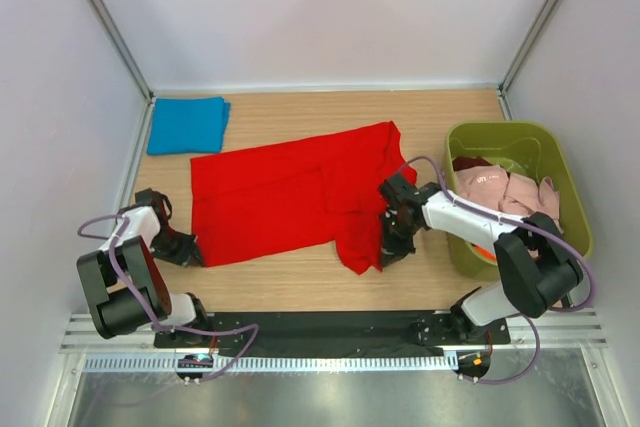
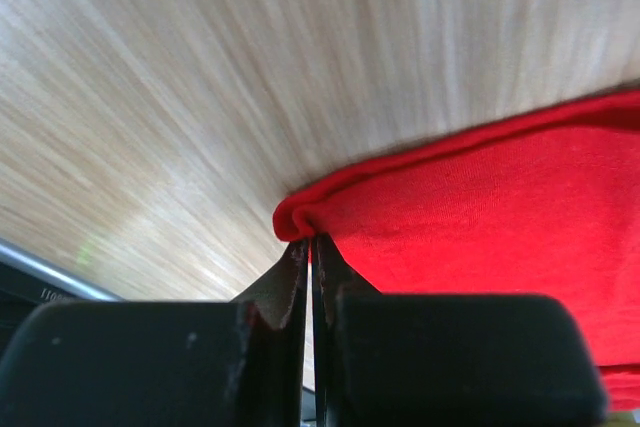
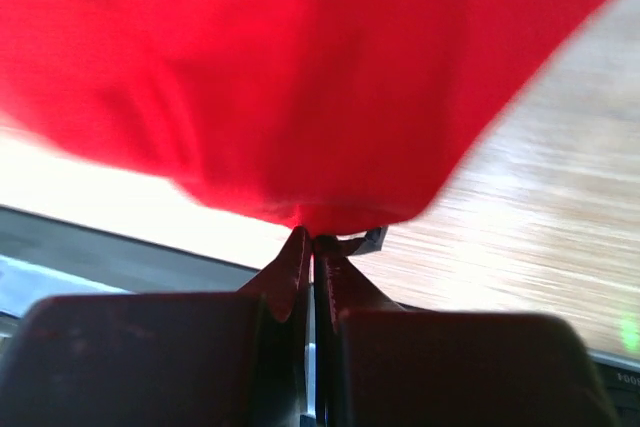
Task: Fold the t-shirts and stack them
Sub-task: Fold the tshirt
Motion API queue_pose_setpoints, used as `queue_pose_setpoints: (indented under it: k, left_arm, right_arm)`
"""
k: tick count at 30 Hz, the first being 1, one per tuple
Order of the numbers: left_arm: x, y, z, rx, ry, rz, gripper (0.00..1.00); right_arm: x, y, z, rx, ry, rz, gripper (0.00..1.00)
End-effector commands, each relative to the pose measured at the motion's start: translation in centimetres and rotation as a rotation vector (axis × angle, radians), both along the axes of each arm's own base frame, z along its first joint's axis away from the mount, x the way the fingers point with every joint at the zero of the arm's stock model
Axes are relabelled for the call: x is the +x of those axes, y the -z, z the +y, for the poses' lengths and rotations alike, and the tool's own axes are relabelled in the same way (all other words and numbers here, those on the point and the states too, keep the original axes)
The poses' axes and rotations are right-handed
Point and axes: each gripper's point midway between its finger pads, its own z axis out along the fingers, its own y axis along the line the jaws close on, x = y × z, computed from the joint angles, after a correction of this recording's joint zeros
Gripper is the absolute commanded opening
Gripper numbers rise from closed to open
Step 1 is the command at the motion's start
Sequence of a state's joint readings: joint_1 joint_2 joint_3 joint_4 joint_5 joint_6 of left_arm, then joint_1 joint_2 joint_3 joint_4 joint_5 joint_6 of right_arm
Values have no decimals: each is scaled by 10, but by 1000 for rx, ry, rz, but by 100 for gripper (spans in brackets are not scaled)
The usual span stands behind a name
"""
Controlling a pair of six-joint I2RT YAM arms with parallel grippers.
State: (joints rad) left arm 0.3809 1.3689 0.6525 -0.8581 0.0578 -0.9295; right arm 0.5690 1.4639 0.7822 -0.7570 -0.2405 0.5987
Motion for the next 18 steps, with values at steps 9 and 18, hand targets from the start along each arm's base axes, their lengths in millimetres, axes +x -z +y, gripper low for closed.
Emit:
queue_pose_setpoints:
  k: [9,18]
  left_arm:
    - [21,-4,-1,28,41,-124,0]
    - [25,-7,-5,26,65,-156,0]
  right_arm:
    - [129,-65,36,253,224,-98,2]
    - [170,-88,2,67,-4,-180,43]
